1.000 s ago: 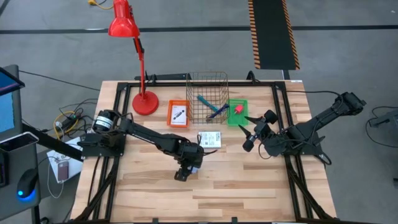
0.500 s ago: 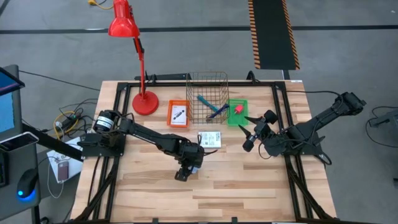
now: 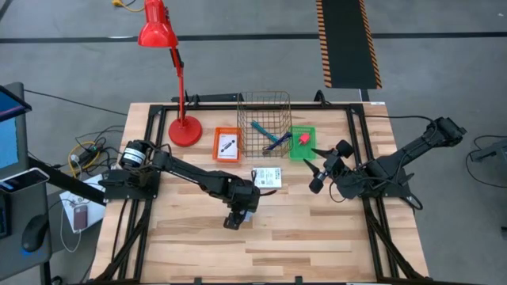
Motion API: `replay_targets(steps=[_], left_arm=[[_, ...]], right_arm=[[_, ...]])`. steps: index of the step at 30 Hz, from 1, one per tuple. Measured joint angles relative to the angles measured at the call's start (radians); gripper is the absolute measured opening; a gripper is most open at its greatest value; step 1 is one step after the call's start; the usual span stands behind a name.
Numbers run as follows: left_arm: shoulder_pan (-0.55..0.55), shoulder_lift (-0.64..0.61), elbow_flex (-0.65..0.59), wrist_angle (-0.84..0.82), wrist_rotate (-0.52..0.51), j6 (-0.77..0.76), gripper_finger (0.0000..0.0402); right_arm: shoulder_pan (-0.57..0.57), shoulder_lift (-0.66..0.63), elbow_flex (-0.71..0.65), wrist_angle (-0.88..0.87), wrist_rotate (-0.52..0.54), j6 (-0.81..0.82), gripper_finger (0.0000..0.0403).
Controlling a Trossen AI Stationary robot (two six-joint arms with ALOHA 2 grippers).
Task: Pick and place items into bin
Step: Put the white charger adapter into the green basket
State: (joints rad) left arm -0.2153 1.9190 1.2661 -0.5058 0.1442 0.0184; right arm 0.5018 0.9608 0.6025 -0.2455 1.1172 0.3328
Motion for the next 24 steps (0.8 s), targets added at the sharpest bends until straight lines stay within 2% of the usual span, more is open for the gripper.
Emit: replay_targets(steps=[6,24], left_arm=[[-0.002,0.0,0.0,-0.001,-0.044,-0.002,0.0226],[-0.062,0.0,0.0,0.0,-0.025,-0.052,0.0226]], right_arm=[[0.0,0.0,0.0,0.0,-0.018,0.009,0.0202],[0.0,0.0,0.0,0.0,-0.021,0.018,0.0202]])
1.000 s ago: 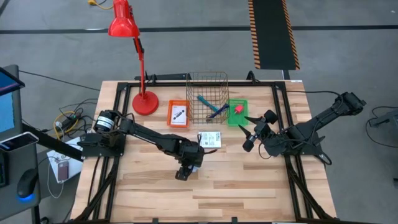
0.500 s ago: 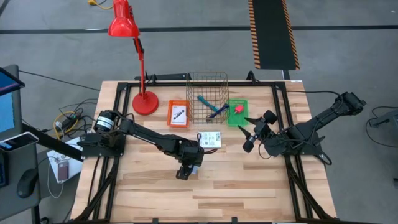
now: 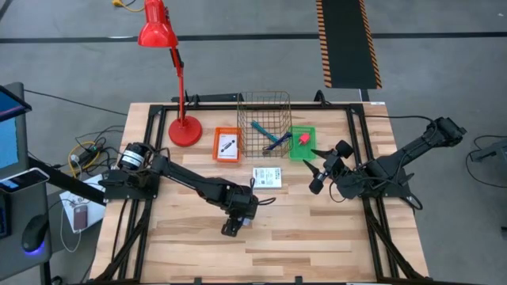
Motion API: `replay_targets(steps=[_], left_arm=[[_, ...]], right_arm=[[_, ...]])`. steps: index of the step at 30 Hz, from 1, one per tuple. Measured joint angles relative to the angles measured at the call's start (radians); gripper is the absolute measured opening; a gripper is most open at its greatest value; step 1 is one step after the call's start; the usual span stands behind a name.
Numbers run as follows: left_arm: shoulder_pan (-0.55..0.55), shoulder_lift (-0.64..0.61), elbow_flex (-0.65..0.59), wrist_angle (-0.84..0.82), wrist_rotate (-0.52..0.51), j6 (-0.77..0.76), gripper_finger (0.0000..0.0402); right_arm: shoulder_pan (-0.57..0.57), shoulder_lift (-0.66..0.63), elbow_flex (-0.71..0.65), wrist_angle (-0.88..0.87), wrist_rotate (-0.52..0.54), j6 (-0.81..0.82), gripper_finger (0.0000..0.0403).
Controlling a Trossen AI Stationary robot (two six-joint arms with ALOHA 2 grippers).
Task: Pick and place items into bin
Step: Put the white charger adapter into the green basket
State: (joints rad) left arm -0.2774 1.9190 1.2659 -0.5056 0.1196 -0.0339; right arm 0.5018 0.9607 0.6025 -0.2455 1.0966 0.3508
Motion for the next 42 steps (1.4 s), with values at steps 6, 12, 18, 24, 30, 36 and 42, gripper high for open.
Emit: replay_targets(steps=[6,12,18,24,30,36,42], left_arm=[[-0.005,0.0,0.0,0.0,-0.001,0.002,0.0226],[-0.005,0.014,0.0,0.003,0.0,0.03,0.0226],[-0.005,0.058,-0.002,0.022,0.03,0.034,0.0226],[-0.001,0.062,-0.001,0.031,0.036,0.047,0.0226],[0.009,0.063,-0.001,0.047,0.04,0.048,0.0218],[0.012,0.063,-0.001,0.054,0.05,0.054,0.0184],[0.016,0.064,0.048,0.003,0.028,0.063,0.0184]], right_arm=[[0.0,0.0,0.0,0.0,0.0,0.0,0.0202],[0.0,0.0,0.0,0.0,0.0,0.0,0.0202],[0.0,0.0,0.0,-0.002,-0.001,0.0,0.0202],[0.0,0.0,-0.001,-0.007,-0.001,0.0,0.0202],[0.0,0.0,-0.001,-0.007,-0.001,0.0,0.0202],[0.0,0.0,-0.001,-0.007,0.0,0.0,0.0202],[0.0,0.0,-0.001,0.001,0.003,-0.002,0.0202]])
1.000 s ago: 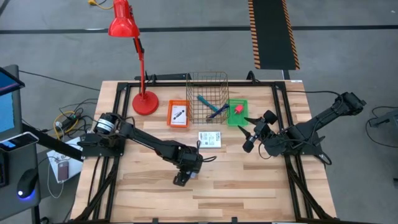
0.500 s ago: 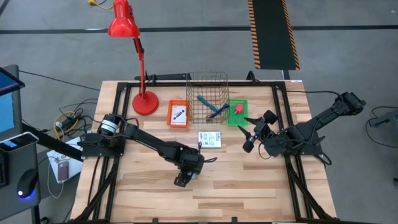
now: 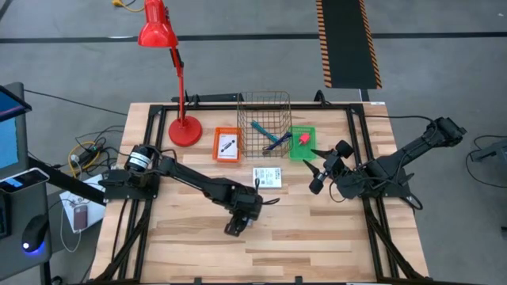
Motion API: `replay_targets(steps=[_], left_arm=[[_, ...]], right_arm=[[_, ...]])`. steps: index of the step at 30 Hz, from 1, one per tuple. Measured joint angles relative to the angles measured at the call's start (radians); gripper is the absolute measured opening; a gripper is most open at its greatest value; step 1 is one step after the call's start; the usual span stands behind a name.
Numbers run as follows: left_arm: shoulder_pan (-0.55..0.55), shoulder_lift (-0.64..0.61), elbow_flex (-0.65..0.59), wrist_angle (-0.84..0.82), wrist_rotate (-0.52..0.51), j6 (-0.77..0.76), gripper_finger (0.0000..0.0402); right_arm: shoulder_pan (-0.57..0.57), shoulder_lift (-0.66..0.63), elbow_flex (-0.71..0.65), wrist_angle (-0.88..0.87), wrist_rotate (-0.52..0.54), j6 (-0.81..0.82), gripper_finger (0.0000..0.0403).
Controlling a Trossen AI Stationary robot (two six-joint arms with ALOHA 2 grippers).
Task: Pick and place items into bin
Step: Put the white charger adapter into the green basket
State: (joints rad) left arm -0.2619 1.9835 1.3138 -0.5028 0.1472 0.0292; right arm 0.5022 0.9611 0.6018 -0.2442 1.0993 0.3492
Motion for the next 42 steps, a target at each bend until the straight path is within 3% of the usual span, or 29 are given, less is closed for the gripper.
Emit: replay_targets(steps=[14,23,31,38,42], left_arm=[[-0.003,0.0,0.18,-0.196,-0.25,0.13,0.0184],[-0.003,0.0,0.279,-0.348,-0.449,0.195,0.0184],[-0.003,0.0,0.419,-0.455,-0.576,0.255,0.0184],[-0.003,-0.001,0.557,-0.51,-0.725,0.339,0.0184],[-0.003,-0.002,0.625,-0.557,-0.797,0.378,0.0184]], right_arm=[[0.002,0.0,0.0,0.062,-0.012,0.006,0.0202],[0.002,0.0,0.0,0.069,-0.054,0.129,0.0202],[-0.007,0.0,0.0,0.237,-0.055,0.14,0.0202],[-0.003,0.0,0.0,0.465,-0.112,-0.065,0.0202],[-0.003,0.0,0.001,0.513,-0.193,-0.088,0.0202]])
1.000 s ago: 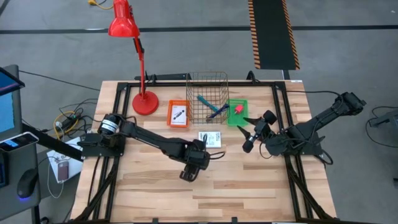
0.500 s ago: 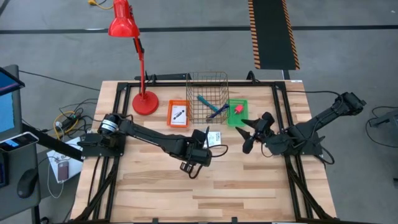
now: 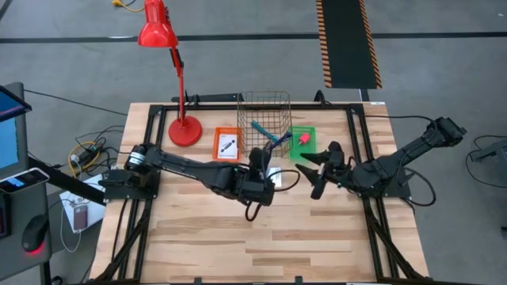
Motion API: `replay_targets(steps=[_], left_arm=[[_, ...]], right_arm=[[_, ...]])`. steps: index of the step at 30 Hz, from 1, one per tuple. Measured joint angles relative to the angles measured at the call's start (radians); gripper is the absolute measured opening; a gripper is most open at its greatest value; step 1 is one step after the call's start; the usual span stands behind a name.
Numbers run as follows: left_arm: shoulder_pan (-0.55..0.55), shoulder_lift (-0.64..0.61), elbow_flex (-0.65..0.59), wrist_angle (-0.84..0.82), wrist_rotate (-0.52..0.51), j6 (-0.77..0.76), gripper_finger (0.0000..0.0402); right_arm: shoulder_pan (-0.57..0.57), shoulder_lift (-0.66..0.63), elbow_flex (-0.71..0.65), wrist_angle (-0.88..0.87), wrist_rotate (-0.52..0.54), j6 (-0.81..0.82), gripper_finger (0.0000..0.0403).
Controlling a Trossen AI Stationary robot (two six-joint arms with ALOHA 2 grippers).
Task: Pick and place items into bin
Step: Put the white charger adapter into the green basket
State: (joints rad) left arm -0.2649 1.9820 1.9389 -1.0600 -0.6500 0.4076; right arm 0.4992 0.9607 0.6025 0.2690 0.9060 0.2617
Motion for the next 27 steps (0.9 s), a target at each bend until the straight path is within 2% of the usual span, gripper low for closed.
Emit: replay_targets(steps=[6,15,22,27], left_arm=[[0.001,0.0,0.083,-0.027,-0.097,0.069,0.0184],[0.003,0.0,0.193,-0.014,-0.152,0.141,0.0184],[0.007,0.0,0.226,0.005,-0.152,0.175,0.0184],[0.014,0.0,0.227,0.004,-0.152,0.177,0.0184]], right_arm=[[0.0,0.0,0.0,0.009,-0.109,0.018,0.0202],[-0.067,0.0,0.0,0.059,-0.141,0.026,0.0202],[-0.171,0.0,0.0,0.162,-0.316,0.03,0.0216],[-0.247,0.001,0.0,0.183,-0.472,0.124,0.0241]])
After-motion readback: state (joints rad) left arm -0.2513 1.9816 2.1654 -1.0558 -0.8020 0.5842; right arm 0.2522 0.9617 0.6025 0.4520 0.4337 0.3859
